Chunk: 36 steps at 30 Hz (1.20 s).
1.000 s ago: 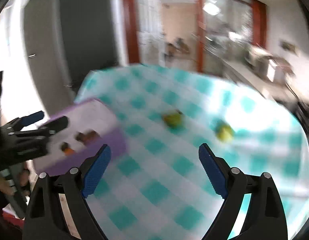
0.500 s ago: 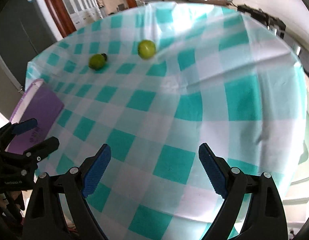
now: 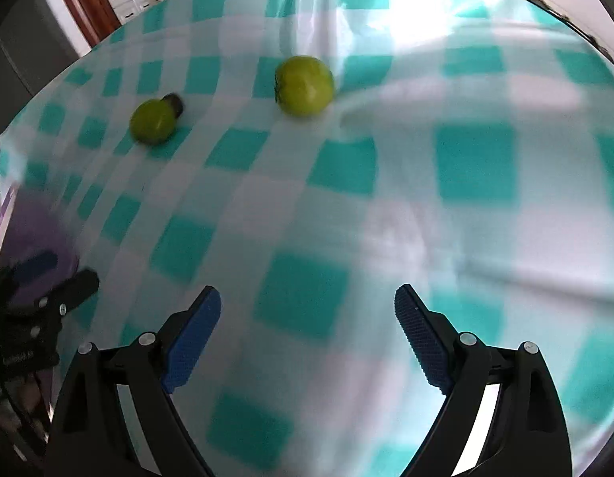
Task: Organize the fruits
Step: 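Grasp a green guava with the right tool while the left tool grasps the other guava, then carry both green guavas in both tools over the white box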
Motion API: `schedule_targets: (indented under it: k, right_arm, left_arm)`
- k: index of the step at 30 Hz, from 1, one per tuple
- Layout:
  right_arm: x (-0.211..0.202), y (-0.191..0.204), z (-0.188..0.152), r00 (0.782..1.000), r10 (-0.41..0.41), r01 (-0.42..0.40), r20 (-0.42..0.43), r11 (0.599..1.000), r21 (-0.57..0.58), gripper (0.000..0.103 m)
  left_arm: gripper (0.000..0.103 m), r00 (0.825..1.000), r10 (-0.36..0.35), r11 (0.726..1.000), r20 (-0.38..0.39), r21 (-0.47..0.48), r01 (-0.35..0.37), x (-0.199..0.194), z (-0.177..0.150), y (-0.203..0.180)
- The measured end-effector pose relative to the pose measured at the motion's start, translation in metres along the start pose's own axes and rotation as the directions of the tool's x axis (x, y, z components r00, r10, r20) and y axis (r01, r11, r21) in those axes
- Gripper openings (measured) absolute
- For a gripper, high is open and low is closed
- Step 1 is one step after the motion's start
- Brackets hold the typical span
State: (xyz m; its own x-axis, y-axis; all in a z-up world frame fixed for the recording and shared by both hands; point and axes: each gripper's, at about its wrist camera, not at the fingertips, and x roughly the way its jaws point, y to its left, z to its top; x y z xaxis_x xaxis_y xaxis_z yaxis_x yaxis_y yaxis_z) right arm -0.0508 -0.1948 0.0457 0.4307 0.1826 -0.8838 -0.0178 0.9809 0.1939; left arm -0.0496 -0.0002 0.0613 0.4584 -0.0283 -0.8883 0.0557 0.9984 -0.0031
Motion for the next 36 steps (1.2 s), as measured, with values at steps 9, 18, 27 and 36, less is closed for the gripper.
schedule_targets:
  k: [9, 18, 27, 36]
  right_arm:
    - [0.076, 0.013, 0.116, 0.996, -0.078, 0.079, 0.045, 0.996, -0.042, 0.087]
    - [0.109, 0.013, 0.145, 0.992, -0.106, 0.112, 0.063, 0.988, -0.105, 0.066]
    - [0.11, 0.02, 0.138, 0.984, -0.126, 0.139, 0.124, 0.985, -0.101, 0.06]
    - [0.107, 0.009, 0.131, 0.983, -0.112, 0.122, 0.146, 0.99, -0.066, 0.06]
  left_arm:
    - [0.101, 0.999, -0.005, 0.993, 0.049, -0.114, 0.011, 0.052, 0.052, 0.019]
    - [0.101, 0.998, 0.019, 0.962, 0.054, -0.271, -0.004, 0.085, 0.088, 0.038]
    - [0.101, 0.995, 0.082, 0.945, 0.063, -0.323, -0.058, 0.116, 0.133, 0.04]
    - [0.086, 0.979, 0.187, 0.97, 0.082, -0.174, -0.171, 0.13, 0.139, 0.025]
